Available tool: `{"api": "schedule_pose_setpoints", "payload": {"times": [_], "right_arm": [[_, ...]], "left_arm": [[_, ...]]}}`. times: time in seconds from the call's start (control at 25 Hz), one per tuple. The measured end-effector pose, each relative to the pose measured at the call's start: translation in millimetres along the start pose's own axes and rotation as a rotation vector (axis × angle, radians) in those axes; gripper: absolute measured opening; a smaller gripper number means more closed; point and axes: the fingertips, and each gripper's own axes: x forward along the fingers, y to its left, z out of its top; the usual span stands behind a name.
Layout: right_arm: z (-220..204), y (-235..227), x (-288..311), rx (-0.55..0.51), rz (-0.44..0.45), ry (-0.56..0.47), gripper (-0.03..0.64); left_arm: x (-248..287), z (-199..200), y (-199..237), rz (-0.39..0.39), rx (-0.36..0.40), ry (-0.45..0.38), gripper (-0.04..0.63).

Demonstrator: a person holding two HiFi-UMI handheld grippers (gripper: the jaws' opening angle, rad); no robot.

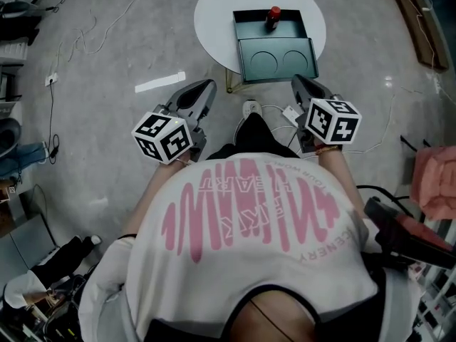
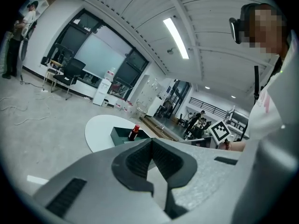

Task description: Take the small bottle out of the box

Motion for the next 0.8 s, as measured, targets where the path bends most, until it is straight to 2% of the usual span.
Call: {"api": "schedule_pose_setpoints", "payload": {"times": [0.16, 0.32, 0.44, 0.68, 0.8], "right_arm": [[26, -21, 30, 0.000, 0.029, -0.004, 0.005], [48, -47, 62, -0.055, 0.054, 0.047, 0.005], [64, -62, 91, -0.074, 0.080, 0.079, 0.005], [79, -86, 133, -0.087, 0.140, 0.140, 0.005], [82, -96, 151, -0.063, 0.158, 0.159, 0.005]], "left_arm": [[37, 12, 11, -0.007, -0.002, 0.013, 0.008], [81, 29, 19, -0.004, -0.003, 0.020, 0.008], [114, 39, 30, -0.012, -0.034, 0.024, 0.008], [156, 49, 54, 0.054, -0.060, 0.052, 0.008], [175, 47, 62, 0.056, -0.062, 0.078, 0.008]]}}
